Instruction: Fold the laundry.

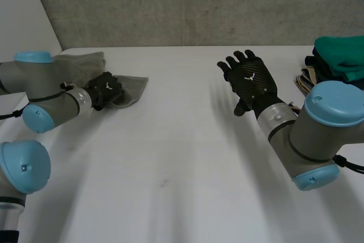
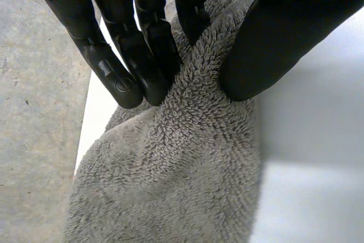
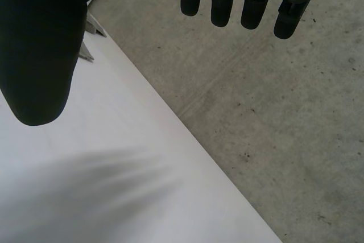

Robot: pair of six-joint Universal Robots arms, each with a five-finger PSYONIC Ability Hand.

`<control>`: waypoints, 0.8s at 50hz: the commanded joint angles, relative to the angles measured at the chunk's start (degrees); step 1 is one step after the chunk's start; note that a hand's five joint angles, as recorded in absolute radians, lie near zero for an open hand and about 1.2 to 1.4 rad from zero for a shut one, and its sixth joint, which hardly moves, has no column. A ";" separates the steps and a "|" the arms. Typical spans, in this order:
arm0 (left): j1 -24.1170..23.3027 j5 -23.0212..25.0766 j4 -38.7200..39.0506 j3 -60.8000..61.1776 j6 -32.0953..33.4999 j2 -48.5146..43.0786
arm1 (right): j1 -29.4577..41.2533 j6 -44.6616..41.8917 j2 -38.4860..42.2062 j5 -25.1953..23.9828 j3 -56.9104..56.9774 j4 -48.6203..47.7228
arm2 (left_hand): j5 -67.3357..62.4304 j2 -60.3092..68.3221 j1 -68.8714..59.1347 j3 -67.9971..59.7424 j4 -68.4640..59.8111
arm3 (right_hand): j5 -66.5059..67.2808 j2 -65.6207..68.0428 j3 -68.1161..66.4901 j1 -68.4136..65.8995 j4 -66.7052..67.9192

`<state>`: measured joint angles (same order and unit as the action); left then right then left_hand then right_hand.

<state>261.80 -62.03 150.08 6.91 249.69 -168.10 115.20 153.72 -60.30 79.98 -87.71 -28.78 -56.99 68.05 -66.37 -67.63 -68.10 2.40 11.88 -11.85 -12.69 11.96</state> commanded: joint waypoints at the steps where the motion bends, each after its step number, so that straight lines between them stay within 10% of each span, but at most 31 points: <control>1: -1.29 -4.32 2.85 3.45 4.66 2.77 | 0.12 0.00 0.00 0.00 0.00 0.04 | -13.01 11.95 -13.63 -12.37 -11.90 | -2.40 -1.88 1.85 2.69 -1.96; 5: -3.05 -6.08 3.29 8.81 3.62 10.76 | 0.12 0.00 -0.08 0.00 0.09 -0.05 | -13.01 11.95 -13.63 -12.37 -11.90 | -2.40 -1.88 1.85 2.69 -1.96; 20: -16.40 -11.61 23.94 24.55 -36.80 50.58 | -3.66 5.79 -3.33 0.87 2.72 1.88 | -13.01 11.95 -13.63 -12.37 -11.90 | -2.40 -1.88 1.85 2.69 -1.96; 40: -25.10 -17.59 6.46 36.48 -33.82 36.45 | -11.13 9.58 -5.71 5.01 13.08 15.67 | -13.01 11.95 -13.63 -12.37 -11.90 | -2.40 -1.88 1.85 2.69 -1.96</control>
<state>240.58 -78.46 161.88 36.32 217.82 -127.64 105.86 163.49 -66.70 85.09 -78.10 -18.31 -57.00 68.37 -66.36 -67.95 -68.40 2.42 11.88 -11.85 -12.69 11.96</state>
